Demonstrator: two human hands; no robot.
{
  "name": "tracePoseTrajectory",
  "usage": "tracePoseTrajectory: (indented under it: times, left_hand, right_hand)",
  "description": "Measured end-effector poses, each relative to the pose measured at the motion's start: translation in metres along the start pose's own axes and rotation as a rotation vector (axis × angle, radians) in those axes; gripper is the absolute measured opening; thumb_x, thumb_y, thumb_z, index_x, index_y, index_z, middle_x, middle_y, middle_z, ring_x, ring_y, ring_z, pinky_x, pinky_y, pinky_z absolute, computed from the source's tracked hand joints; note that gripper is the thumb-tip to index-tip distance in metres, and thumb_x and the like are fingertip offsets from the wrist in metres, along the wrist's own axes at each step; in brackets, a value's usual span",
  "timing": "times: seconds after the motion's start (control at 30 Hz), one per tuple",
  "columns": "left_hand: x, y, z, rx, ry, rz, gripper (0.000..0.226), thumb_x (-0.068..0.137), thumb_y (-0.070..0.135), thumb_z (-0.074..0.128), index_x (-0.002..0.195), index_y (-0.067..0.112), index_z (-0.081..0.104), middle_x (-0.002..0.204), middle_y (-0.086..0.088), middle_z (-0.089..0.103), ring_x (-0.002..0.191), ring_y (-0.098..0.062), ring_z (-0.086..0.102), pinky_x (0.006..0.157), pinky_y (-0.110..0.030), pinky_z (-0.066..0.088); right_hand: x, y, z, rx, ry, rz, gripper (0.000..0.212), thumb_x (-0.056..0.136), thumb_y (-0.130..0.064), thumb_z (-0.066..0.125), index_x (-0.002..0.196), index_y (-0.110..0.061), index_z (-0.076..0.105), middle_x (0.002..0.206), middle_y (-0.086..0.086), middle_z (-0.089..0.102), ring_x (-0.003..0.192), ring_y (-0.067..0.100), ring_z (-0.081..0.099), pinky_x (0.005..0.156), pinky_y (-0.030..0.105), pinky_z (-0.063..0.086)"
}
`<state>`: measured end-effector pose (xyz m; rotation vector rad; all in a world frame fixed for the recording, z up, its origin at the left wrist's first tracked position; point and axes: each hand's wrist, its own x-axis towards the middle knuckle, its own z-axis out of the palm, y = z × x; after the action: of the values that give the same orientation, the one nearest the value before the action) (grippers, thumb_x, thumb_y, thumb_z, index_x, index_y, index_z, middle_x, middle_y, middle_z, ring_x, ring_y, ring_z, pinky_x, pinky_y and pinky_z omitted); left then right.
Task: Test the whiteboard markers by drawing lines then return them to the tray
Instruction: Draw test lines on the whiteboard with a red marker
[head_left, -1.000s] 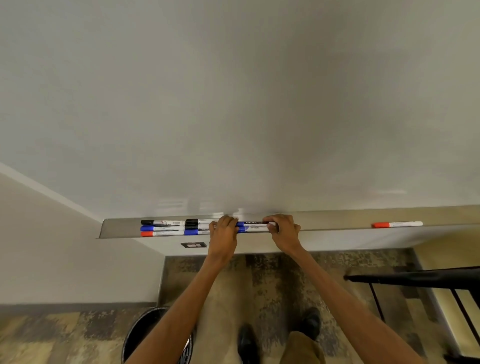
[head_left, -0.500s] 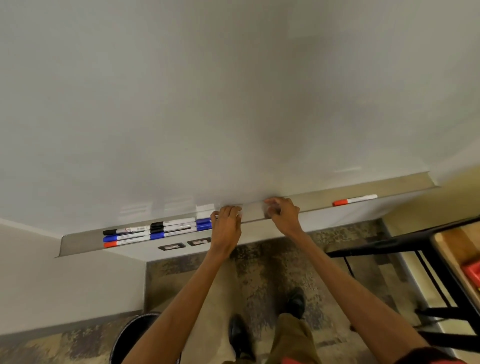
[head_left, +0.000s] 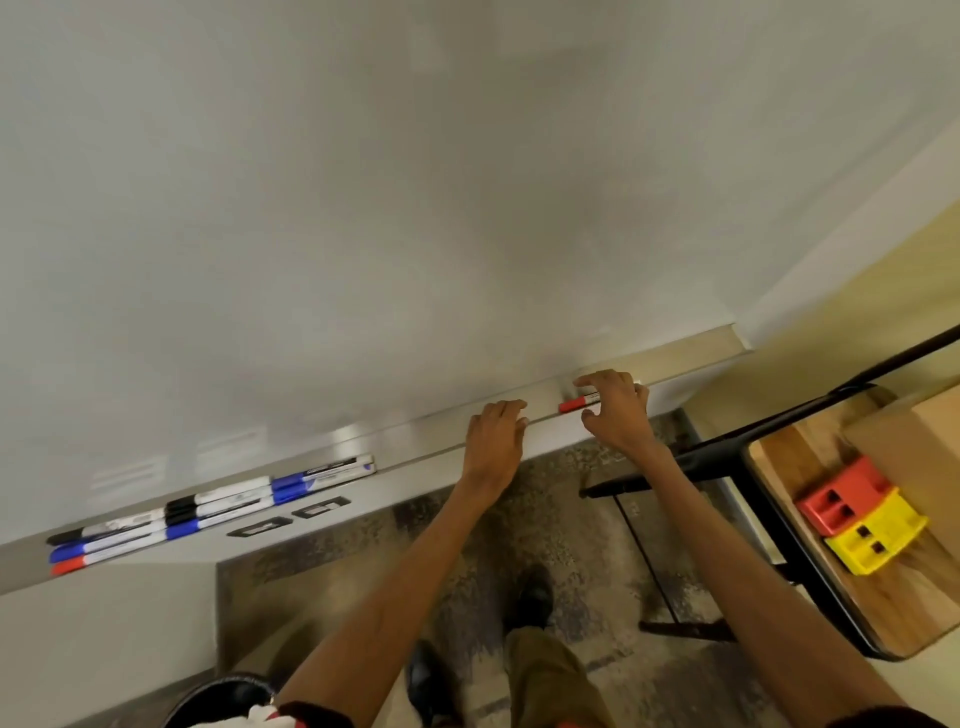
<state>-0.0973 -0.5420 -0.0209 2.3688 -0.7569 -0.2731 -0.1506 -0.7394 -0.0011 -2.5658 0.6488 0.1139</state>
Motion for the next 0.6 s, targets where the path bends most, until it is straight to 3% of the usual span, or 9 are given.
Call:
tracePoseTrajectory:
  times: [0.17,0.47,0.6]
  left_hand:
    - [0.036,0.038,0.028,0.069,-0.177,-0.039,0.043,0.105,0.026,0.043,0.146,0.012,0.042,0.141,-0.011,0.051,0.127,-0.028,0.048,0.105,-0.041,0.039]
    - [0.054,0.049,0.045,0.105,-0.167,-0.041,0.023,0.103,0.017,0.05,0.118,0.008,0.065,0.115,-0.011,0.063,0.106,-0.026,0.056,0.088,-0.036,0.047]
    - [0.046,0.039,0.029,-0.001,-0.175,-0.019,0.024,0.103,0.018,0.049,0.12,0.008,0.063,0.116,-0.011,0.063,0.107,-0.025,0.056,0.093,-0.035,0.049]
  right_hand:
    - [0.012,0.024,-0.005,-0.174,-0.068,-0.085,0.039,0.09,-0.022,0.068,0.129,-0.027,0.06,0.137,0.001,0.053,0.131,0.022,0.039,0.105,0.039,0.022]
    - [0.025,0.032,0.0,-0.133,-0.073,-0.217,0.019,0.092,-0.025,0.069,0.111,-0.025,0.068,0.112,-0.003,0.067,0.11,0.02,0.057,0.101,0.038,0.024]
    - [0.025,0.023,-0.004,-0.054,-0.068,-0.327,0.02,0.092,-0.033,0.068,0.109,-0.023,0.071,0.107,-0.003,0.07,0.099,0.019,0.062,0.096,0.035,0.035]
